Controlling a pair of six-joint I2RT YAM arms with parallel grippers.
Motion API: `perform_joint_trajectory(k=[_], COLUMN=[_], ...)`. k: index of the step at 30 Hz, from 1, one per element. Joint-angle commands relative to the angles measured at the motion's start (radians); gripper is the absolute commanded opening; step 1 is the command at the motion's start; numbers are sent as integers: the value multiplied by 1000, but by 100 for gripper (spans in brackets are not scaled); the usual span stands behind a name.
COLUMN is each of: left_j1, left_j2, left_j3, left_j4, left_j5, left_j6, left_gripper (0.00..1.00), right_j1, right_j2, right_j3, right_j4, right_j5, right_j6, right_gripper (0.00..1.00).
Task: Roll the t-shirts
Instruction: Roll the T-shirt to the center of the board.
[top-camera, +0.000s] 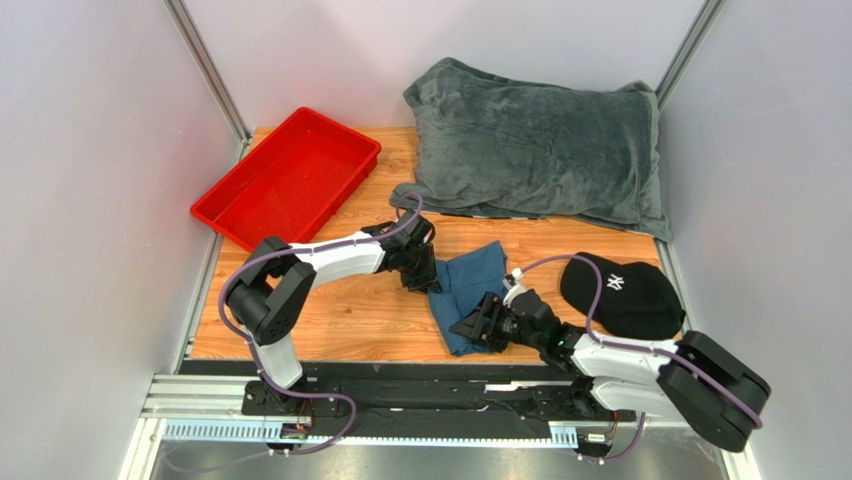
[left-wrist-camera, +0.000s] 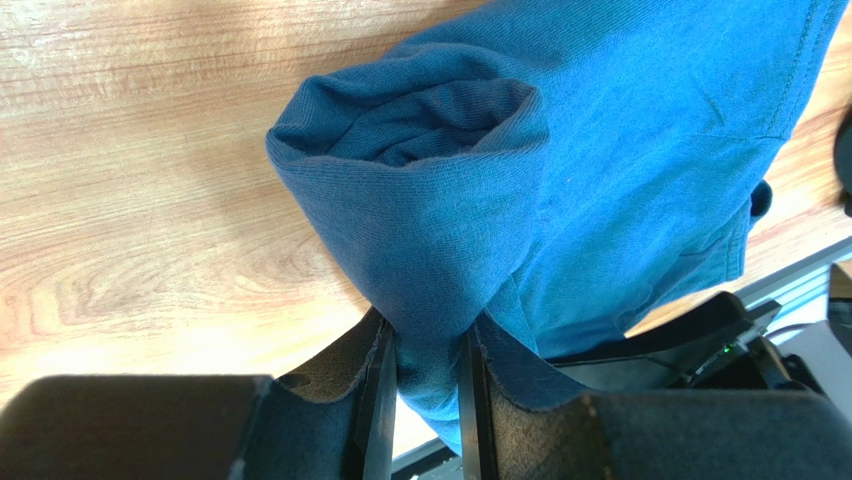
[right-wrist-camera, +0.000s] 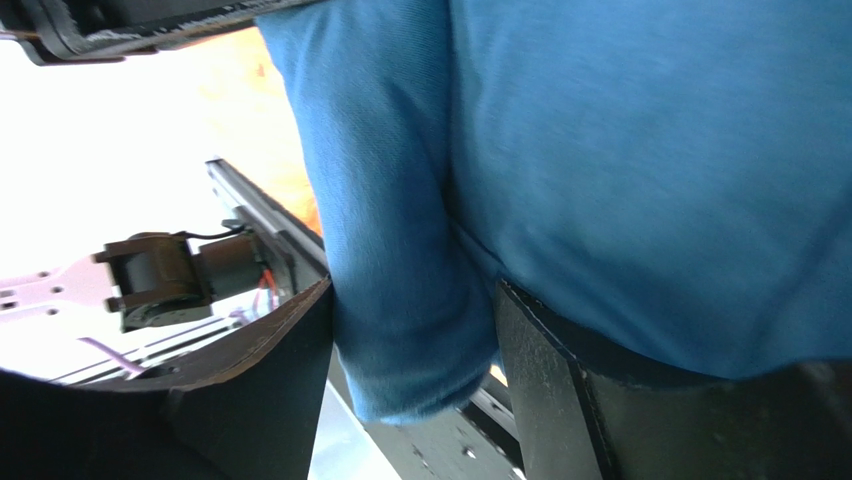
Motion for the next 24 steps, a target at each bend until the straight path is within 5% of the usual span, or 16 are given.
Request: perform_joint_trajectory(k=[1,12,17,24], left_j1=[5,4,4,-10], left_j2=[26,35,33,32], left_j3=[25,32,32,28], left_j4=[-73,-76,-73,-106], left_j5=[-67,-61,-56,-64], left_j6=[35,37,24,12], left_gripper=[27,27,27,27], right_j1=[7,61,127,271], right_j2=[-77,-49,-41,-244], right_j3=[23,9,99,294], right_j4=[-307,-310,-505,-955], right_j5=[51,90,177,606], right_j6=[-81,-67,-107,-140], right_gripper=[65,38,49,62])
